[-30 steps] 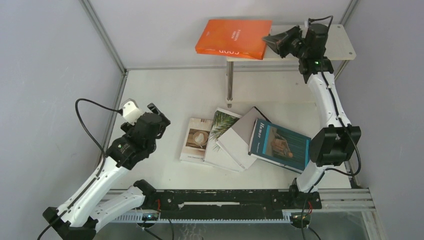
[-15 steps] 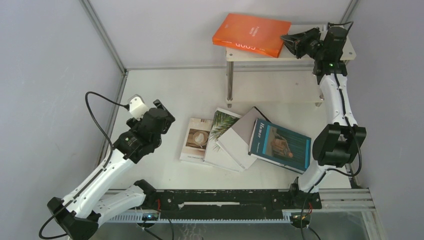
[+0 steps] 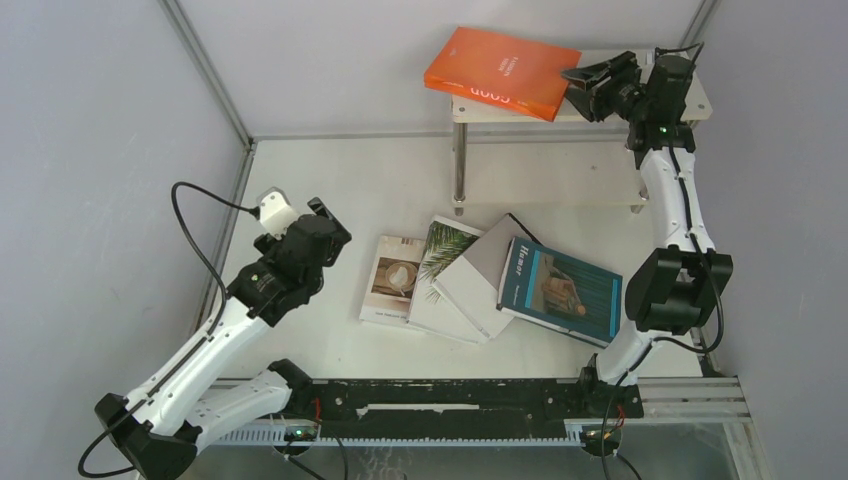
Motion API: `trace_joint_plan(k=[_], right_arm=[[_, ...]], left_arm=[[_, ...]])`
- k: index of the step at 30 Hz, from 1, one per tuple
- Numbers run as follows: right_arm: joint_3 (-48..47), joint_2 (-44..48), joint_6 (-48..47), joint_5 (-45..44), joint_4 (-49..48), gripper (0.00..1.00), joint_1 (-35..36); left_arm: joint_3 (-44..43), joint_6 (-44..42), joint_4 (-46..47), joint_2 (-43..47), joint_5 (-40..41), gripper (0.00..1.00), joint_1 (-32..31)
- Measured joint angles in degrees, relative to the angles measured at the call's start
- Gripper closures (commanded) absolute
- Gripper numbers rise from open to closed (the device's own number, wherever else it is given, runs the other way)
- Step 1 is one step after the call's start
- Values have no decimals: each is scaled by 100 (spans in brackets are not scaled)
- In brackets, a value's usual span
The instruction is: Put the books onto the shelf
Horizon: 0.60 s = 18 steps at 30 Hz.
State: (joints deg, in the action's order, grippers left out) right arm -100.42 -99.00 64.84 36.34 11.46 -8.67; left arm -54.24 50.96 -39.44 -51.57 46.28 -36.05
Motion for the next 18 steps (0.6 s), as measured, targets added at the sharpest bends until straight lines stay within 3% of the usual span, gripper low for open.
trace_joint_plan(k=[18], right_arm=[[555,973,-608,-442,470,52,588]], left_arm=[[0,-4,87,273,-57,0,0]])
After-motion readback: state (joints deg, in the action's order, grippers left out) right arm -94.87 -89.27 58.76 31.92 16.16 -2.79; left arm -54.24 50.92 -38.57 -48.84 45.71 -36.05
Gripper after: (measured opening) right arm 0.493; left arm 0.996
